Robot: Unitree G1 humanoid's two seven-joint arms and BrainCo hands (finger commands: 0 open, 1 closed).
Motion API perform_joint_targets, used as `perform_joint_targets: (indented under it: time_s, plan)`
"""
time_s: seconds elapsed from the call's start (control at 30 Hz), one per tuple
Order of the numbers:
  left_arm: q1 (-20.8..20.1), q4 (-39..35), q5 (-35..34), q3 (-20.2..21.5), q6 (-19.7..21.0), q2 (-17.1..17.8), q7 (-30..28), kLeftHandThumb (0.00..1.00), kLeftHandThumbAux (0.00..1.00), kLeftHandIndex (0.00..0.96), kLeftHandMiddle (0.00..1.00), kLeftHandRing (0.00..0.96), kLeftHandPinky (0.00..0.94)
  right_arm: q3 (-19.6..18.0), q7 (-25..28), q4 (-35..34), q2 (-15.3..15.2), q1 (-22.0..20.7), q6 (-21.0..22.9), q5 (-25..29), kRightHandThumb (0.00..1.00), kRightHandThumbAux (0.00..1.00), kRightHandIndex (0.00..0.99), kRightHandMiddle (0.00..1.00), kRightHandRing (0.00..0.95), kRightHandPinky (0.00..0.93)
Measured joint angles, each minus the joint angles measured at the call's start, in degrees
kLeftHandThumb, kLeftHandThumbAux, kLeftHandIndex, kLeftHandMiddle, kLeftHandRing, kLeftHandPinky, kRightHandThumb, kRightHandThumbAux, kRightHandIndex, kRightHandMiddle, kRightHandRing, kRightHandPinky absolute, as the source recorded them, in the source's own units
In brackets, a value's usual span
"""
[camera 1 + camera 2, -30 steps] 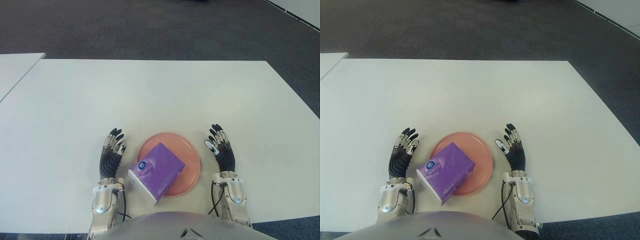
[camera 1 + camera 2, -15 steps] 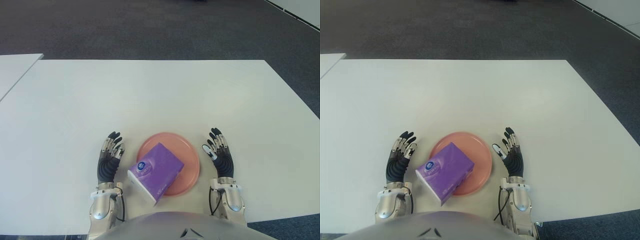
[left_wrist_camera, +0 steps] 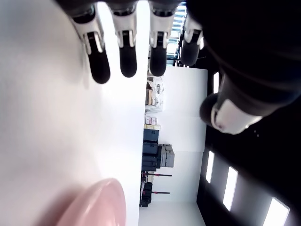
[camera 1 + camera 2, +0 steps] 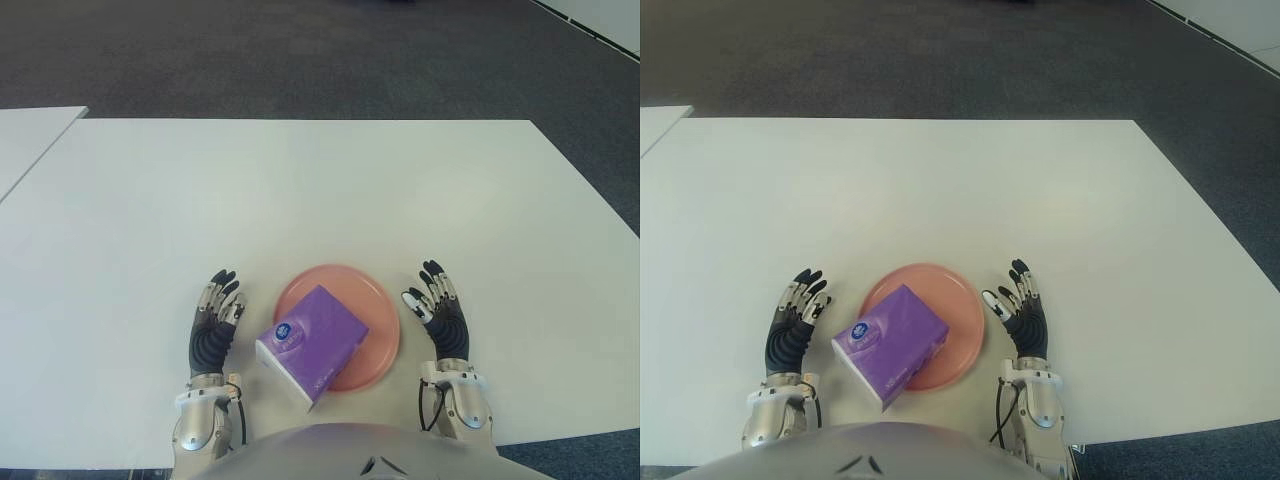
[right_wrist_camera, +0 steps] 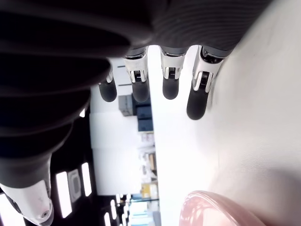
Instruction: Put the tissue paper into the plate.
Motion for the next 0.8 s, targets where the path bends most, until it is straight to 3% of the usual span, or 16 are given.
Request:
perform_joint_targets:
  time_s: [0.4,0.8]
  plan:
    - [1.0,-2.2,0.0,-1.4,2.8,-0.1,0.0,0.135,0.598,0.139,0.180,0.195,0.212,0.8,-0.1,-5.0,-1.0,1.3,7.3,-0.2,0.148,0.640,0.033,0.090,0.048,0.008]
    - [2.0,-2.4,-0.1,-2.2,2.2,-0.4,0.0,0.141,0.599,0.127,0.182,0.201,0.210,1.2,-0.4,-5.6,-1.6,1.3,8.4,-0.6,0.154,0.647,0.037,0.110,0.063,0.016]
